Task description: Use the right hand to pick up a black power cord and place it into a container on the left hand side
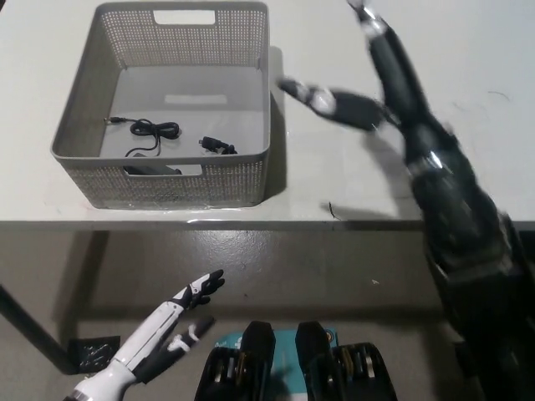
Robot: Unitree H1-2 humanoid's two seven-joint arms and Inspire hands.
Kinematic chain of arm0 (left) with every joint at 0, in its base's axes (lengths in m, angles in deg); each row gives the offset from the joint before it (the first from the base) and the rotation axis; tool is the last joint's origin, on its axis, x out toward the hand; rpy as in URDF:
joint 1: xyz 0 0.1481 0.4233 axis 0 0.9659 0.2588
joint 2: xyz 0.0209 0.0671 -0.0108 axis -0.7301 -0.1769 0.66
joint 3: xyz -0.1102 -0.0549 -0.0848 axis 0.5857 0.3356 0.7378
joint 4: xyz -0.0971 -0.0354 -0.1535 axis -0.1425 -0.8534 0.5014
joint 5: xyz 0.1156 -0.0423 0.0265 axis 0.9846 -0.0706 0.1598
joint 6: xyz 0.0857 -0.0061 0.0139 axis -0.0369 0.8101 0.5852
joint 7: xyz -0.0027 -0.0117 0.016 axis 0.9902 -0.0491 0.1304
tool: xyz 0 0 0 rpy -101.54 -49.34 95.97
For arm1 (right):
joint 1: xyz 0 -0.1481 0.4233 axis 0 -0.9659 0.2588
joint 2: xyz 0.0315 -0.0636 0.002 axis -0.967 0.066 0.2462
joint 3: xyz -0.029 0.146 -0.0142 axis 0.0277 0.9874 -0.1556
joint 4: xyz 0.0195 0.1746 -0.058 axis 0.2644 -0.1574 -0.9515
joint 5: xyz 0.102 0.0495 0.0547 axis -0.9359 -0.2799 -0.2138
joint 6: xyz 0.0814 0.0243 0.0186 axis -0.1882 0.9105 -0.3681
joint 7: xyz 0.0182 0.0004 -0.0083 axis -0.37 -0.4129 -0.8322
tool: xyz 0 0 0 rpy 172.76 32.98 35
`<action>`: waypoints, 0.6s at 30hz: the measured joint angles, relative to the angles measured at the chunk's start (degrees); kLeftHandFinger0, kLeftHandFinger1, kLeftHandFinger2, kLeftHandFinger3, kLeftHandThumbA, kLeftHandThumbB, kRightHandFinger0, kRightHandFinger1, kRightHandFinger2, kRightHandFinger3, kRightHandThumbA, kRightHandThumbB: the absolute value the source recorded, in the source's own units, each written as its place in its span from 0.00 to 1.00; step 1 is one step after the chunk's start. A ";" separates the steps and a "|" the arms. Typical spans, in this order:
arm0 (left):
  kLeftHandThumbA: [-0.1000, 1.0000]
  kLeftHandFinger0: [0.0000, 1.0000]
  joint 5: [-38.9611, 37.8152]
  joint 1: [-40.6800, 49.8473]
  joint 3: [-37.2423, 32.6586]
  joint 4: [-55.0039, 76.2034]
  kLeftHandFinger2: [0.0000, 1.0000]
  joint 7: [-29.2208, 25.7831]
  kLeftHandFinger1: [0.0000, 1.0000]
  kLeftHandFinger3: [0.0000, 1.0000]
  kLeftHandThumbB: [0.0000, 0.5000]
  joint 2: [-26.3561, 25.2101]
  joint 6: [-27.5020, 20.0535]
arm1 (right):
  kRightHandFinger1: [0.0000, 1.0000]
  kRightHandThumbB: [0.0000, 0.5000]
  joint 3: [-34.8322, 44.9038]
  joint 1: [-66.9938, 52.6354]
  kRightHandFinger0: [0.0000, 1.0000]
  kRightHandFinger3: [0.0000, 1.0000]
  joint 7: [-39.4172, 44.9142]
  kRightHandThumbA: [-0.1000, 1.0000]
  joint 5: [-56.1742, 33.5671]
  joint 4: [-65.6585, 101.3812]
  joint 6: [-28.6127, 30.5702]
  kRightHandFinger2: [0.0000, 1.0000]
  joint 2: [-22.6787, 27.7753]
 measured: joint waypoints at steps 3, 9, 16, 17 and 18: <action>0.95 1.00 -0.92 -0.04 1.39 -0.97 1.00 -0.02 1.00 1.00 0.92 0.03 -0.03 | 1.00 0.77 1.63 -8.35 1.00 1.00 0.76 1.00 -2.76 6.40 -0.43 1.00 1.27; 0.92 1.00 -4.18 -0.19 5.65 -2.88 1.00 -0.10 1.00 1.00 0.87 0.54 -0.18 | 1.00 0.67 4.02 -25.67 1.00 1.00 2.22 1.00 -9.36 13.05 -0.14 1.00 3.17; 0.92 1.00 -8.64 0.91 8.92 -2.64 1.00 -1.25 1.00 1.00 0.83 7.21 -0.98 | 1.00 0.69 5.28 -36.98 1.00 1.00 3.40 1.00 -16.35 11.82 3.99 1.00 2.03; 0.92 1.00 -9.09 1.18 9.20 -2.44 1.00 -1.50 1.00 1.00 0.82 8.35 -1.01 | 1.00 0.72 5.28 -37.52 1.00 1.00 3.44 1.00 -16.81 11.39 4.63 1.00 1.70; 0.94 1.00 -9.71 1.63 9.54 -1.97 1.00 -1.98 1.00 1.00 0.81 9.82 -1.01 | 1.00 0.75 5.29 -38.14 1.00 1.00 3.57 1.00 -17.85 10.49 5.65 1.00 1.06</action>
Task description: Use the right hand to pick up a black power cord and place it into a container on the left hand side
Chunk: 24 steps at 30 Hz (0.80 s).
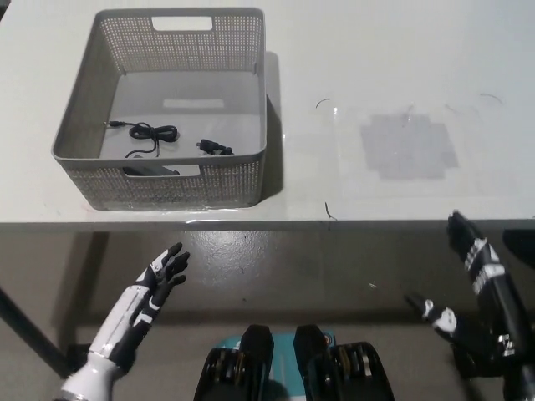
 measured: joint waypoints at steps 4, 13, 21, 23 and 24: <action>0.98 1.00 -1.24 1.15 0.81 1.19 1.00 -0.99 1.00 1.00 0.80 3.43 -0.07 | 1.00 0.66 -0.39 -2.33 1.00 1.00 0.40 1.00 -3.80 -1.89 2.12 1.00 -4.13; 1.00 1.00 -1.11 5.41 1.02 1.87 1.00 -2.37 1.00 1.00 0.75 4.67 -1.25 | 1.00 0.73 -5.82 -10.57 1.00 1.00 1.91 1.00 -7.00 -10.95 8.47 1.00 -11.64; 0.99 1.00 -1.55 6.38 0.01 1.90 1.00 -2.77 1.00 1.00 0.86 6.48 -2.15 | 1.00 0.72 -6.87 -10.44 1.00 1.00 2.80 1.00 -7.22 -15.26 12.51 1.00 -12.57; 1.00 1.00 -1.58 6.67 0.03 1.89 1.00 -2.78 1.00 1.00 0.86 6.42 -2.15 | 1.00 0.72 -6.84 -10.22 1.00 1.00 2.84 1.00 -7.25 -15.58 13.04 1.00 -12.47; 1.00 1.00 -1.59 6.71 0.06 1.89 1.00 -2.78 1.00 1.00 0.86 6.35 -2.15 | 1.00 0.71 -6.81 -10.14 1.00 1.00 2.85 1.00 -7.24 -15.73 13.33 1.00 -12.46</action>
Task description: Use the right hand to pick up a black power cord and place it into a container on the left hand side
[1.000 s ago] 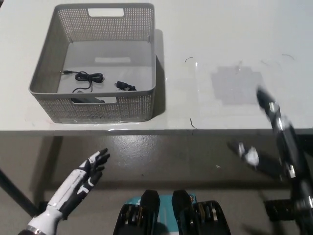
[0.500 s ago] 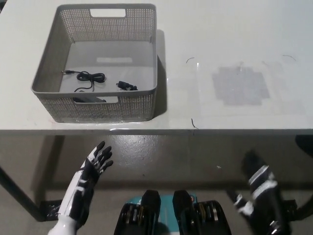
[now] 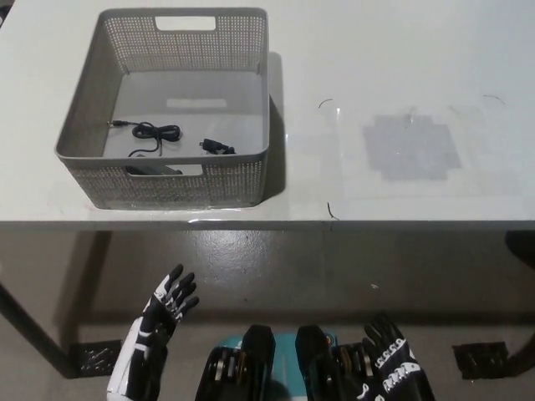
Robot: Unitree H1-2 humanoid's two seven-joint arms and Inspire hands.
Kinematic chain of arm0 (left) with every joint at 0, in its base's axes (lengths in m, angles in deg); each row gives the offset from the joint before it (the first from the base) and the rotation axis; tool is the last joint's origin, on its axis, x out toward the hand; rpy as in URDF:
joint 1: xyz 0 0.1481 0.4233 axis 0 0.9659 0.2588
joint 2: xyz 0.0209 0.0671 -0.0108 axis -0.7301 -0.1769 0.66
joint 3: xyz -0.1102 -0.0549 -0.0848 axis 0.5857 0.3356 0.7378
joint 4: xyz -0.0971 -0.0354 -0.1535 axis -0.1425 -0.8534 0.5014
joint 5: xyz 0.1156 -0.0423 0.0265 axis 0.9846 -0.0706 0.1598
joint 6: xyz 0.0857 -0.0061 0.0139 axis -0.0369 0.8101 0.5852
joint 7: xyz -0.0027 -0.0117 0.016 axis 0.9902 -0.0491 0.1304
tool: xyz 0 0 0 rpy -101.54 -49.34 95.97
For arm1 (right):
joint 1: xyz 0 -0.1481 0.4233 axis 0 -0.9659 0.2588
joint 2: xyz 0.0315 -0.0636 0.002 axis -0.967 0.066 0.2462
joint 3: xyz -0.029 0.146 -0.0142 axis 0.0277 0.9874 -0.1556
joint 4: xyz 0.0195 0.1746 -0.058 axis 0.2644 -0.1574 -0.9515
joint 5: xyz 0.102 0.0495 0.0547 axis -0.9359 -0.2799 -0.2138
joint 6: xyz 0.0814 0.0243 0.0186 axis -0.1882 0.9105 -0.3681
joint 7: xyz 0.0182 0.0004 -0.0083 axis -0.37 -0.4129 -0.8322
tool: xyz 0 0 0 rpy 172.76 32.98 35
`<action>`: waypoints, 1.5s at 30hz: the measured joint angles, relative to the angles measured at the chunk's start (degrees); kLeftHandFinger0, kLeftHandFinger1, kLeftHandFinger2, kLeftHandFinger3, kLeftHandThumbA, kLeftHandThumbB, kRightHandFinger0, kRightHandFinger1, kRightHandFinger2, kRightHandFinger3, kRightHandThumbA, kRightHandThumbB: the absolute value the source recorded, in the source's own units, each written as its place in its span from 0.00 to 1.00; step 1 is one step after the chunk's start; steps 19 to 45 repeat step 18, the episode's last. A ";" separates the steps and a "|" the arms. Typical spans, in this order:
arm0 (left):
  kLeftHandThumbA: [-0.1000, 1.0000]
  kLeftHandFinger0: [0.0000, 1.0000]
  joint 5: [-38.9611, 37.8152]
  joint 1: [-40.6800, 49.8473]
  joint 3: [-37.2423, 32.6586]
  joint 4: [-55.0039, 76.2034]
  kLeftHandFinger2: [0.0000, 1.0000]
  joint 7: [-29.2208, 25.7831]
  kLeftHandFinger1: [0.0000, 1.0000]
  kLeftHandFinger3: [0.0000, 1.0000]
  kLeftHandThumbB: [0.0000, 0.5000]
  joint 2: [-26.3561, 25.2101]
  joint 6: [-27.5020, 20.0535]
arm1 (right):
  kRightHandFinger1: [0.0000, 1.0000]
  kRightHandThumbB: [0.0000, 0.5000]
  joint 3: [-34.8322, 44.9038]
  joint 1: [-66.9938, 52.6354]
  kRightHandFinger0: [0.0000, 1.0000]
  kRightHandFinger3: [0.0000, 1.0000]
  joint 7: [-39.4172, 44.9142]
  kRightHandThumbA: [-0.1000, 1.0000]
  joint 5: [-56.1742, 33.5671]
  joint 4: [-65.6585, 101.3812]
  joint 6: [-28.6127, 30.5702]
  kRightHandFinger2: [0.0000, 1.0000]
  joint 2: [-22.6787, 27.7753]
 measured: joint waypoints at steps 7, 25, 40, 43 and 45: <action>1.00 1.00 -0.28 -0.02 0.01 -0.36 1.00 0.02 1.00 1.00 0.76 -0.42 -0.13 | 1.00 0.66 0.41 0.27 1.00 1.00 -0.04 1.00 0.08 -1.06 1.36 1.00 0.11; 1.00 1.00 -0.32 -2.41 -0.97 -2.16 1.00 0.31 1.00 1.00 0.71 -2.88 -0.14 | 1.00 0.67 1.48 2.62 1.00 1.00 -0.10 1.00 0.26 -1.46 1.44 1.00 1.07; 1.00 1.00 -0.32 -2.41 -0.97 -2.16 1.00 0.31 1.00 1.00 0.71 -2.88 -0.14 | 1.00 0.67 1.48 2.62 1.00 1.00 -0.10 1.00 0.26 -1.46 1.44 1.00 1.07; 1.00 1.00 -0.32 -2.41 -0.97 -2.16 1.00 0.31 1.00 1.00 0.71 -2.88 -0.14 | 1.00 0.67 1.48 2.62 1.00 1.00 -0.10 1.00 0.26 -1.46 1.44 1.00 1.07; 1.00 1.00 -0.32 -2.41 -0.97 -2.16 1.00 0.31 1.00 1.00 0.71 -2.88 -0.14 | 1.00 0.67 1.48 2.62 1.00 1.00 -0.10 1.00 0.26 -1.46 1.44 1.00 1.07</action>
